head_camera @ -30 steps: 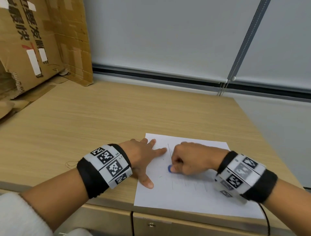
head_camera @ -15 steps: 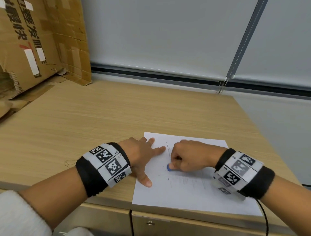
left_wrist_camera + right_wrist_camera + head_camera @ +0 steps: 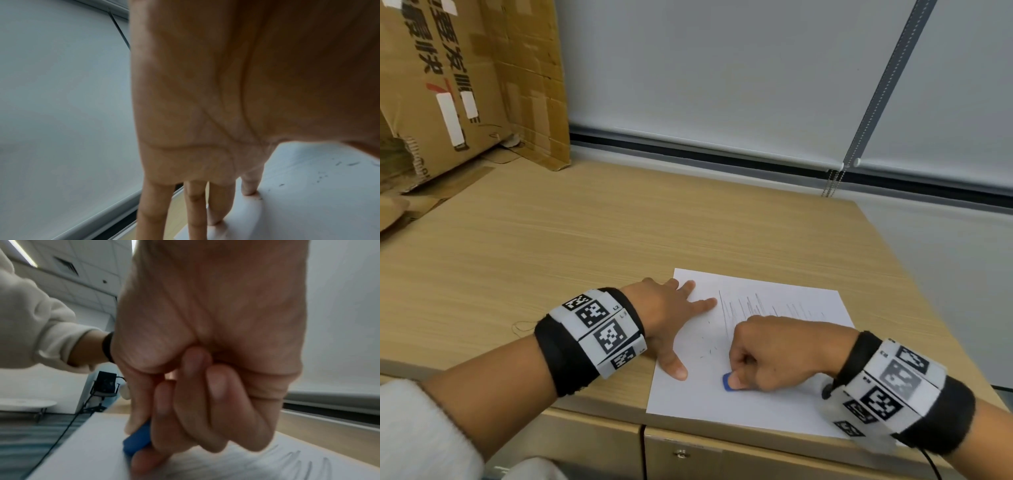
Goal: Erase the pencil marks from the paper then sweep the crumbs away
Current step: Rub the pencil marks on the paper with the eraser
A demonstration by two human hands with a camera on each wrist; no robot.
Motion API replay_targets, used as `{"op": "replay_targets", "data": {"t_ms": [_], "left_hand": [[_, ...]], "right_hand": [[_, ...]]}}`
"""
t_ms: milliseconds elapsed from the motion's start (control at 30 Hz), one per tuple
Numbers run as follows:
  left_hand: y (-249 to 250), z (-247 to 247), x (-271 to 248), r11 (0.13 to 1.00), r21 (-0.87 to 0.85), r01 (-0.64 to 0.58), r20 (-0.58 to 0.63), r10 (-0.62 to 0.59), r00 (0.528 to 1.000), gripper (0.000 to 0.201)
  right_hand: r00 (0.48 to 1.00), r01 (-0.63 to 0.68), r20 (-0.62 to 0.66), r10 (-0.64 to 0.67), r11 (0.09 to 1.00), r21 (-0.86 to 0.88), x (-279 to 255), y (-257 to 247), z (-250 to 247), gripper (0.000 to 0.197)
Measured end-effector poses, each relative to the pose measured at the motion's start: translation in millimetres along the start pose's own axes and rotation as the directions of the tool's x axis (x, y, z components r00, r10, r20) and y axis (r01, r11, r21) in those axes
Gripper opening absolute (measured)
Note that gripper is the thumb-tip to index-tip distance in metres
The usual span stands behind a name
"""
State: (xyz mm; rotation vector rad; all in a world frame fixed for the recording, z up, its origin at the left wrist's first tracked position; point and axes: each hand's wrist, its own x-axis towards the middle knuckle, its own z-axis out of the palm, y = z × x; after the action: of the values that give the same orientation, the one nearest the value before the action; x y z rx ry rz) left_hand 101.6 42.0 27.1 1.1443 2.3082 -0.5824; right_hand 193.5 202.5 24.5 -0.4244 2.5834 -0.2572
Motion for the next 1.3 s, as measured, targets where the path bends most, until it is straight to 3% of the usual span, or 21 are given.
{"op": "replay_targets", "data": {"t_ms": [167, 367, 567, 767, 967, 1033, 1100, 1167, 1200, 1300], "left_hand": [[1, -1, 0, 1.000, -0.005, 0.001, 0.003, -0.001, 1.000, 0.122], [2, 1, 0, 0.999, -0.012, 0.035, -0.023, -0.036, 0.999, 0.132], [-2, 5, 1, 0.990, -0.098, 0.101, -0.023, -0.104, 0.994, 0.135], [4, -1, -8, 0.994, -0.079, 0.078, -0.065, -0.083, 0.994, 0.136], [4, 0, -10, 0.995, -0.072, 0.062, -0.061, -0.066, 0.996, 0.136], [3, 0, -8, 0.996, -0.069, 0.056, -0.059, -0.060, 0.996, 0.138], [2, 2, -7, 0.996, -0.078, 0.052, -0.057, -0.057, 0.997, 0.135], [1, 3, -6, 0.998, -0.058, 0.027, -0.058, -0.031, 0.998, 0.130], [0, 3, -6, 0.999, -0.041, 0.013, -0.057, -0.015, 0.998, 0.128], [-1, 2, -5, 1.000, -0.001, 0.009, -0.033, -0.009, 0.999, 0.126]], "right_hand": [[0.991, -0.031, -0.129, 0.030, 0.999, -0.006, 7, 7, -4, 0.046], [0.999, -0.006, 0.053, 0.005, 1.000, 0.012, 3, -7, -4, 0.043], [0.974, -0.094, -0.207, 0.092, 0.996, 0.000, 51, 17, -33, 0.044], [0.996, -0.059, 0.061, 0.062, 0.997, -0.056, 39, -7, -30, 0.042], [0.961, -0.123, -0.251, 0.115, 0.992, -0.016, 71, 7, -45, 0.037], [0.979, -0.088, -0.186, 0.083, 0.996, -0.023, 63, 3, -40, 0.038], [0.999, -0.044, -0.015, 0.043, 0.997, -0.058, 50, -6, -32, 0.037], [0.988, -0.038, 0.144, 0.049, 0.996, -0.078, 42, -8, -29, 0.036], [0.988, -0.046, 0.145, 0.058, 0.995, -0.083, 43, -6, -32, 0.036], [0.992, -0.101, -0.080, 0.094, 0.992, -0.080, 54, 10, -45, 0.041]]}}
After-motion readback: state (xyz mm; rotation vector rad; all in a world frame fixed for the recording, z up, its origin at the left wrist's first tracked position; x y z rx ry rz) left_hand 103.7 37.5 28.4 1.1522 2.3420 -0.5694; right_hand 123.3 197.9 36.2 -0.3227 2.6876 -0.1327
